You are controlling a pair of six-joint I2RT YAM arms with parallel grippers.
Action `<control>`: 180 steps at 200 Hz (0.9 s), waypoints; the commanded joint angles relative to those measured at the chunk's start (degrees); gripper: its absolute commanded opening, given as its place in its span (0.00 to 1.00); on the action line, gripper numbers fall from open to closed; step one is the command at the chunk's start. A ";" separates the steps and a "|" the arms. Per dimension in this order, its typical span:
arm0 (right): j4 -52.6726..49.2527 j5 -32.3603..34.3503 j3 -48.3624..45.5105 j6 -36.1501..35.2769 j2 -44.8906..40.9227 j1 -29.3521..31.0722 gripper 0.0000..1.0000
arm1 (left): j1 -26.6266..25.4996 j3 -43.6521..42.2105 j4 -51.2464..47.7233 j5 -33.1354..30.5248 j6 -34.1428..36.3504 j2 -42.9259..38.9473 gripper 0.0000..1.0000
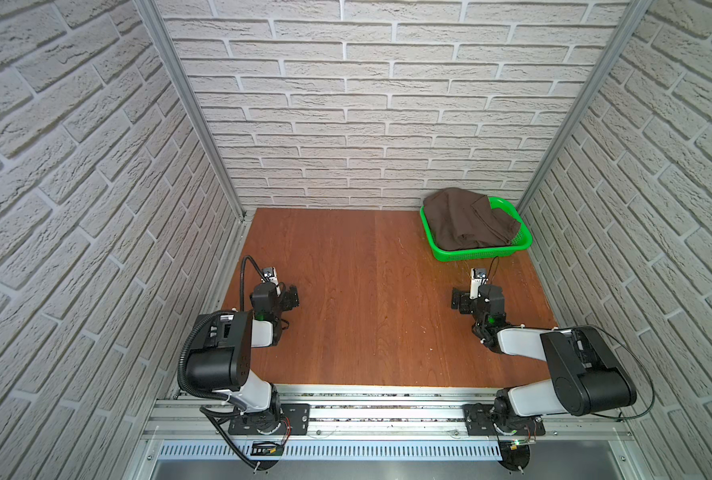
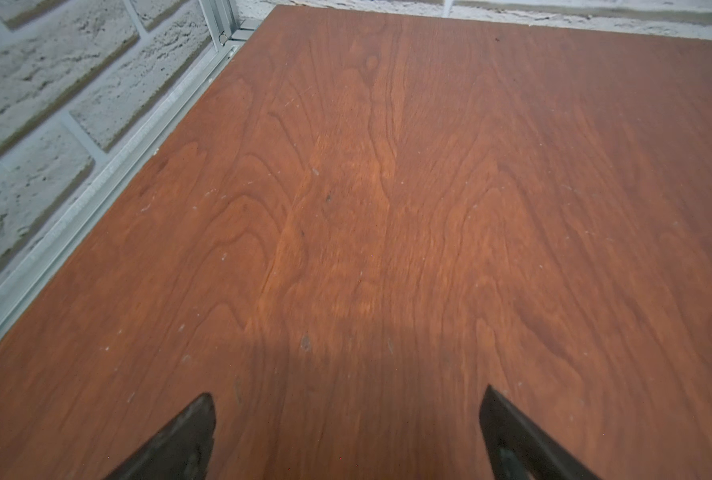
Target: Fold and stack the trousers
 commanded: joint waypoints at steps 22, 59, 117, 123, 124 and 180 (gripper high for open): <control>6.89 1.77 1.37 -1.06 0.10 -0.31 1.00 | 0.71 1.37 8.60 -1.23 3.30 0.84 0.98; 6.88 1.76 1.36 -0.98 0.10 -0.31 1.00 | 0.62 1.35 8.59 -1.26 3.30 0.84 0.98; 6.46 1.60 1.67 -0.92 0.32 -0.39 1.00 | 0.66 1.46 8.48 -1.11 3.25 0.84 0.98; 6.53 1.52 1.59 -0.90 0.24 -0.40 1.00 | 0.90 1.55 8.27 -0.78 3.20 0.84 0.98; 6.53 1.51 1.56 -0.86 0.17 -0.40 1.00 | 0.98 1.57 8.23 -0.67 3.15 0.79 0.98; -23.73 7.53 15.60 3.03 -11.47 0.31 1.00 | -3.14 6.92 -9.07 -16.18 2.94 -10.72 0.95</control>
